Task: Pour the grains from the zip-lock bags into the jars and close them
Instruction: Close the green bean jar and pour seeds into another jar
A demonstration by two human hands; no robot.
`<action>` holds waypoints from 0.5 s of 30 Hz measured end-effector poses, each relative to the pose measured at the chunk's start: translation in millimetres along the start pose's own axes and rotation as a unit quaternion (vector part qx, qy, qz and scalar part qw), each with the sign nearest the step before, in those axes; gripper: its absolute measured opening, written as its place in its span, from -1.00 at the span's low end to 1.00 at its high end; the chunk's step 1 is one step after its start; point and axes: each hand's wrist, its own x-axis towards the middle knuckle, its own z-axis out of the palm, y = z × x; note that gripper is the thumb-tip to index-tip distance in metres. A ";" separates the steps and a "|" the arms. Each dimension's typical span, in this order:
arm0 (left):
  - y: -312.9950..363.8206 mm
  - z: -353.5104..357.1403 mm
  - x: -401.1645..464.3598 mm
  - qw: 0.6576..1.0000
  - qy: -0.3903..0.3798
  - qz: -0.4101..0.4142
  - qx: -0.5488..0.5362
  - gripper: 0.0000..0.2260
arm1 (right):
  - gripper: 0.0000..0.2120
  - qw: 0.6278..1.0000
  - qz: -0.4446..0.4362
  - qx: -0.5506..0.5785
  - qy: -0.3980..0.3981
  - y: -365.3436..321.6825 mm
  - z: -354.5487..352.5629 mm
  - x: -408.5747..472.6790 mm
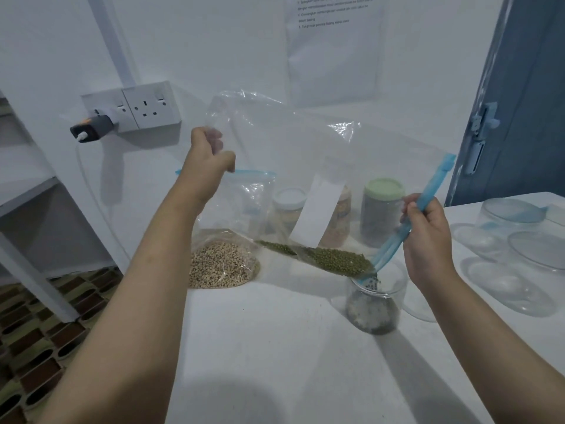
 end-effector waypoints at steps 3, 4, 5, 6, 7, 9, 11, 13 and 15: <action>-11.2 -4.6 2.1 0.998 -0.001 0.050 0.043 -0.59 | -0.71 1.000 0.000 0.006 0.007 -0.9 -1.3 0.4; -13.2 -4.7 3.0 0.996 0.007 0.068 0.050 -0.59 | -0.72 1.000 0.000 0.006 0.008 -1.3 -1.7 0.6; -14.9 -4.2 4.0 0.995 0.015 0.083 0.058 -0.63 | -0.72 1.000 0.000 0.005 0.009 -1.3 -2.5 1.0; -16.7 -3.3 4.9 0.993 0.024 0.095 0.068 -0.69 | -0.73 1.000 0.000 0.004 0.010 -1.1 -3.3 1.4; -17.7 -2.4 5.3 0.991 0.032 0.105 0.078 -0.75 | -0.72 1.000 0.000 0.002 0.011 -0.8 -4.2 1.9; -17.6 -0.1 3.6 0.988 0.035 0.120 0.087 -0.78 | -0.72 1.000 -0.005 0.000 0.009 0.1 -6.2 3.0; -15.1 1.7 1.1 0.987 0.023 0.126 0.093 -0.74 | -0.73 1.000 -0.008 0.001 0.006 -0.2 -8.0 4.3; -13.6 3.0 0.3 0.987 0.005 0.130 0.096 -0.78 | -0.74 1.000 -0.013 0.003 0.003 -1.5 -9.6 5.9; -12.9 4.6 1.2 0.988 -0.008 0.135 0.079 -0.79 | -0.73 1.000 -0.012 0.000 -0.001 -2.0 -10.9 8.0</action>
